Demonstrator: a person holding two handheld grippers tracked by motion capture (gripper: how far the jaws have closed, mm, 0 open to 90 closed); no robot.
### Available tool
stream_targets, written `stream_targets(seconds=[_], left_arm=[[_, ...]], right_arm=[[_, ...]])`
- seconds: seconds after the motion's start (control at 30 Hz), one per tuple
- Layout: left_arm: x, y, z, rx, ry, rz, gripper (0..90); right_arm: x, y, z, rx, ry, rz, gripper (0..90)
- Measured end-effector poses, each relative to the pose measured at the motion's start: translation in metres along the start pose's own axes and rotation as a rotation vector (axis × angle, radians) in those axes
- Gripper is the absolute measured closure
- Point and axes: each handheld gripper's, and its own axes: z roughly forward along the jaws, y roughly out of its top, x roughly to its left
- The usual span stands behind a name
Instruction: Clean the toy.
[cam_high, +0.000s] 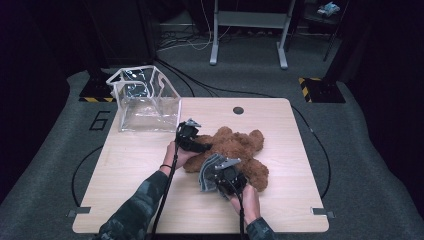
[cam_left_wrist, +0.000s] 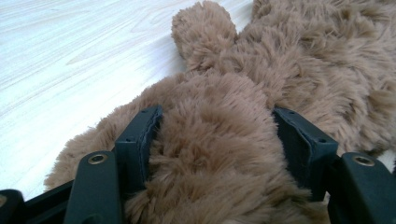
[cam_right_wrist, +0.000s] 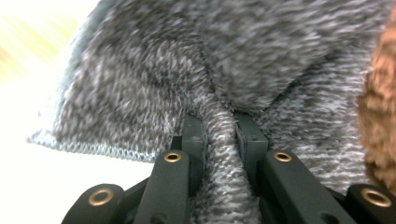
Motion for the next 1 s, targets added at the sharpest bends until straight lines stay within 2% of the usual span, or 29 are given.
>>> stream_targets(seconds=[0.03, 0.07, 0.13, 0.17, 0.2, 0.33, 0.43, 0.53, 0.7, 0.77, 0.93, 1.0], left_arm=[[0.0, 0.0, 0.0, 0.002, 0.001, -0.004, 36.4], [0.0, 0.0, 0.0, 0.001, 0.0, -0.006, 36.4], [0.0, 0.001, 0.0, 0.002, 0.0, -0.006, 36.4], [0.0, 0.001, 0.0, 0.002, 0.001, -0.006, 36.4], [0.0, 0.001, 0.0, 0.003, 0.0, -0.006, 36.4], [0.0, 0.001, 0.0, 0.005, 0.0, -0.006, 36.4], [0.001, 0.003, 0.0, 0.02, -0.001, -0.006, 36.4], [0.0, 0.003, 0.001, 0.02, 0.003, -0.007, 36.4], [0.0, 0.003, 0.0, 0.018, 0.004, -0.006, 36.4], [0.0, 0.003, 0.0, 0.017, 0.002, -0.005, 36.4], [0.0, 0.002, 0.0, 0.004, -0.002, -0.009, 36.4], [0.0, 0.001, 0.0, 0.003, -0.001, -0.009, 36.4]], right_arm=[[0.0, 0.003, -0.004, -0.021, 0.018, 0.019, 77.3], [0.0, 0.007, -0.006, -0.038, 0.032, 0.018, 77.2], [0.002, 0.016, -0.007, -0.065, 0.028, -0.018, 76.9], [0.004, 0.023, -0.006, -0.066, 0.027, -0.018, 76.9], [0.004, 0.028, -0.002, -0.069, 0.018, -0.042, 76.9], [0.006, 0.04, 0.017, -0.078, 0.023, -0.032, 77.0], [0.01, 0.042, 0.03, -0.078, 0.034, -0.042, 77.3], [0.016, 0.042, 0.037, -0.049, 0.056, -0.046, 77.4], [0.026, 0.037, 0.054, 0.043, 0.118, -0.073, 77.3], [0.025, 0.035, 0.051, 0.038, 0.124, -0.068, 77.2], [0.014, 0.031, 0.016, -0.023, 0.117, -0.038, 77.2], [0.006, 0.03, 0.002, -0.042, 0.091, -0.025, 77.1]])
